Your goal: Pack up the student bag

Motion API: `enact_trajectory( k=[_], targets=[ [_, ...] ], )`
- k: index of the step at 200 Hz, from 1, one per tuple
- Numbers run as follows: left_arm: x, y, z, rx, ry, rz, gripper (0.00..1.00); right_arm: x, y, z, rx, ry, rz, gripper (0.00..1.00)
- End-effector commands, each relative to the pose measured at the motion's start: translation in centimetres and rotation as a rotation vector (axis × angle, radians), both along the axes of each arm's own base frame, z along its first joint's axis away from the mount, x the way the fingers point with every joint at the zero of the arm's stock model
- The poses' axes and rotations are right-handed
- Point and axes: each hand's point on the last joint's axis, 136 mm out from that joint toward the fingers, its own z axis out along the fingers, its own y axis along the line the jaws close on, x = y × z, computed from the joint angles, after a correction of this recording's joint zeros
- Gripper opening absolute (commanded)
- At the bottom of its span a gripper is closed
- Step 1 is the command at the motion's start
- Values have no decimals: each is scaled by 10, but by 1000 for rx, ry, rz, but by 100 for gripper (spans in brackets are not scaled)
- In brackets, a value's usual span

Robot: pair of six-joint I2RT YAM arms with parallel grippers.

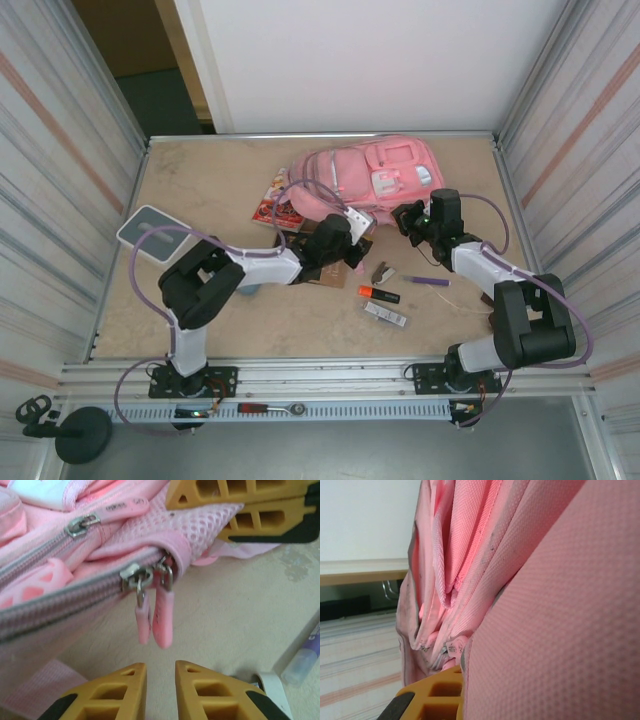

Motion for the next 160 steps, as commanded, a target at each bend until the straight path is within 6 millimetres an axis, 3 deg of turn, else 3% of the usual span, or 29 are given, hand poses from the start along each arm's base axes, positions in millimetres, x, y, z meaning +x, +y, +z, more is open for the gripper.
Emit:
enact_trajectory(
  k=[1,113,160],
  targets=[
    [18,-4,14,-32,-49,35,20,-1,17,37,38,-103,73,2],
    [26,-16,25,-145,-15,-28,23,-1,18,26,28,-90,86,1],
    [26,-13,35,-283,25,-81,19,-1,20,22,21,-86,99,1]
  ],
)
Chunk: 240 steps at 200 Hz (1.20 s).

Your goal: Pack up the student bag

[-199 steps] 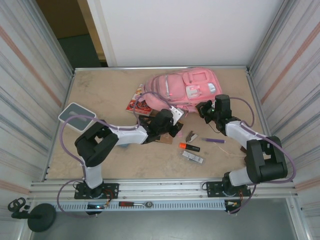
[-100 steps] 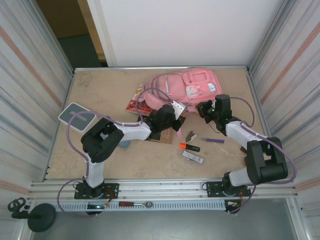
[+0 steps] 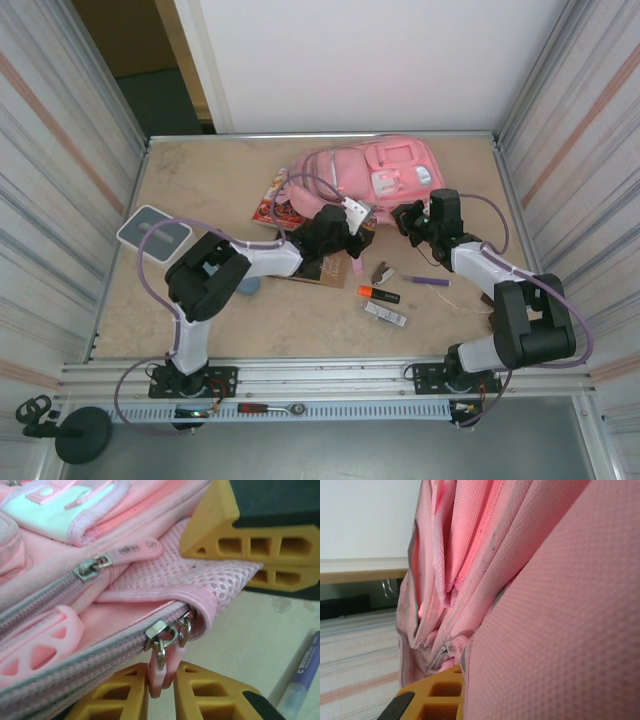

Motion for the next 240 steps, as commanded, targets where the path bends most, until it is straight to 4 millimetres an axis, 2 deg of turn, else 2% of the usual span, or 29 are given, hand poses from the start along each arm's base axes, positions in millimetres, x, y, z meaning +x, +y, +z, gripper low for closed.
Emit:
enact_trajectory(
  k=[1,21,57,81,92,120,203,240],
  targets=[
    [5,-4,24,-147,-16,-46,19,0,18,22,24,-82,93,1],
    [-1,1,29,-170,-20,-67,23,0,18,19,18,-70,98,1],
    [-12,24,11,-114,-3,-28,36,2,21,17,-3,-79,136,1],
    [-12,38,0,-93,13,12,36,4,22,15,-1,-74,139,1],
    [-10,41,-3,-89,21,21,33,4,23,14,-1,-71,143,1],
    [-5,33,-1,-86,22,5,26,5,24,12,2,-69,144,1],
    [-2,8,2,-102,22,-44,29,5,24,11,1,-68,145,0],
    [-8,0,4,-115,28,-80,31,5,24,11,2,-71,145,0]
  ],
)
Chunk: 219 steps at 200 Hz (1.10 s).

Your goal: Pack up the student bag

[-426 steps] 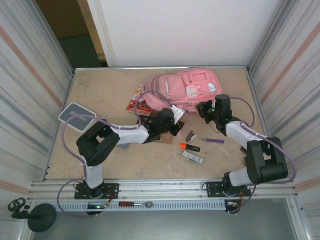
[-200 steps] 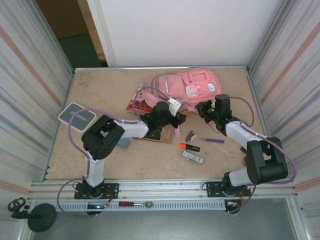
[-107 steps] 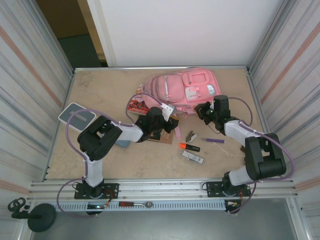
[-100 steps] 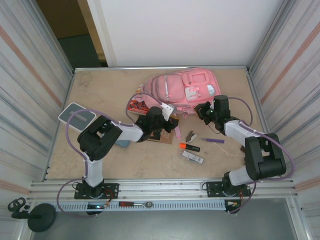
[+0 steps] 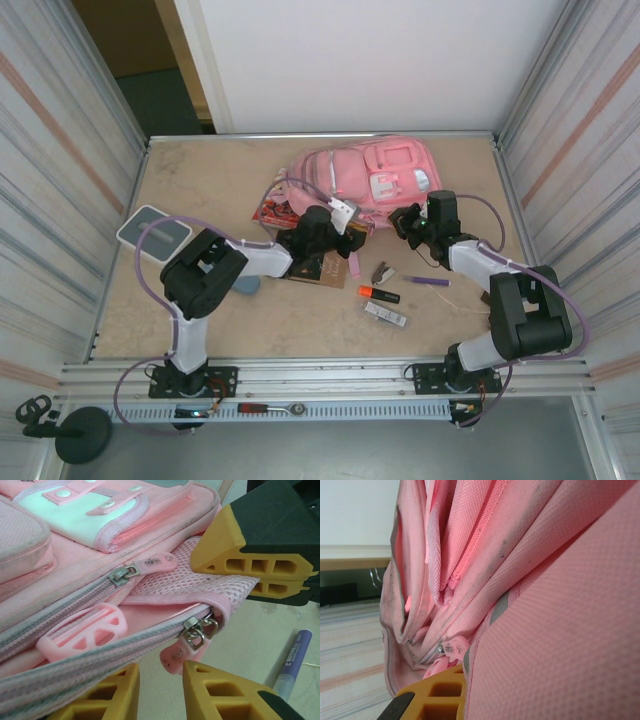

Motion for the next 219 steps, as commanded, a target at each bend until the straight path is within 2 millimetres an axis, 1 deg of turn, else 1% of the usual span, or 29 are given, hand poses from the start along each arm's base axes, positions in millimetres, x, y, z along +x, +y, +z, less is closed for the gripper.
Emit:
enact_trajectory(
  k=[1,19,49,79,94,110,139,197,219],
  targets=[
    [-4,-16,12,-35,-22,-48,31,7,19,29,38,-96,93,0],
    [-8,-17,10,-30,-26,-53,33,8,20,29,39,-95,94,0],
    [-8,-13,6,-34,-15,-31,33,8,20,30,40,-97,95,0],
    [0,-11,5,-28,-14,12,19,7,21,29,41,-94,98,0],
    [4,-11,5,-25,-13,28,17,7,21,28,39,-94,97,0],
    [5,-13,5,-28,-8,23,17,7,20,27,38,-93,97,0],
    [8,-16,4,-30,-1,26,20,7,21,28,39,-94,99,0],
    [21,-14,0,-30,25,109,23,7,25,30,44,-99,104,0],
    [24,-16,-1,-26,30,128,28,6,25,29,46,-97,105,0]
  ],
)
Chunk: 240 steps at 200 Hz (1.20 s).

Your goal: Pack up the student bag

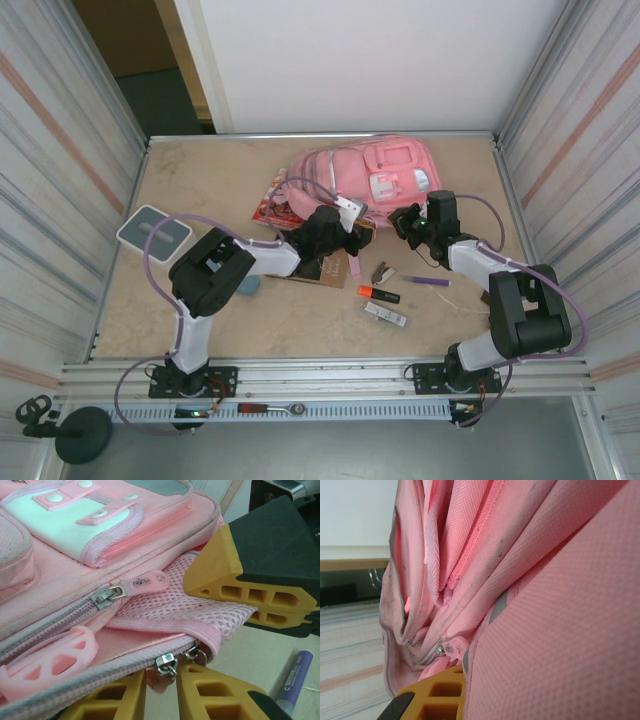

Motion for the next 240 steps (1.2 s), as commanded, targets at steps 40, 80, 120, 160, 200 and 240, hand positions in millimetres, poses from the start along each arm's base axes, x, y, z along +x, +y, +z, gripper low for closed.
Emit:
enact_trajectory(
  k=[40,80,120,160,200,240],
  targets=[
    [15,-3,-6,0,15,101,27,6,26,30,47,-98,109,0],
    [16,6,-7,26,-8,127,12,5,23,27,41,-92,107,0],
    [15,25,-1,74,-62,149,0,5,7,25,5,-88,94,0],
    [23,77,3,243,-95,310,0,1,-16,17,-97,-57,145,0],
    [28,112,3,380,-80,386,0,1,-32,11,-197,-28,237,0],
    [19,124,5,438,-55,322,0,11,-55,6,-261,9,258,1]
  ],
)
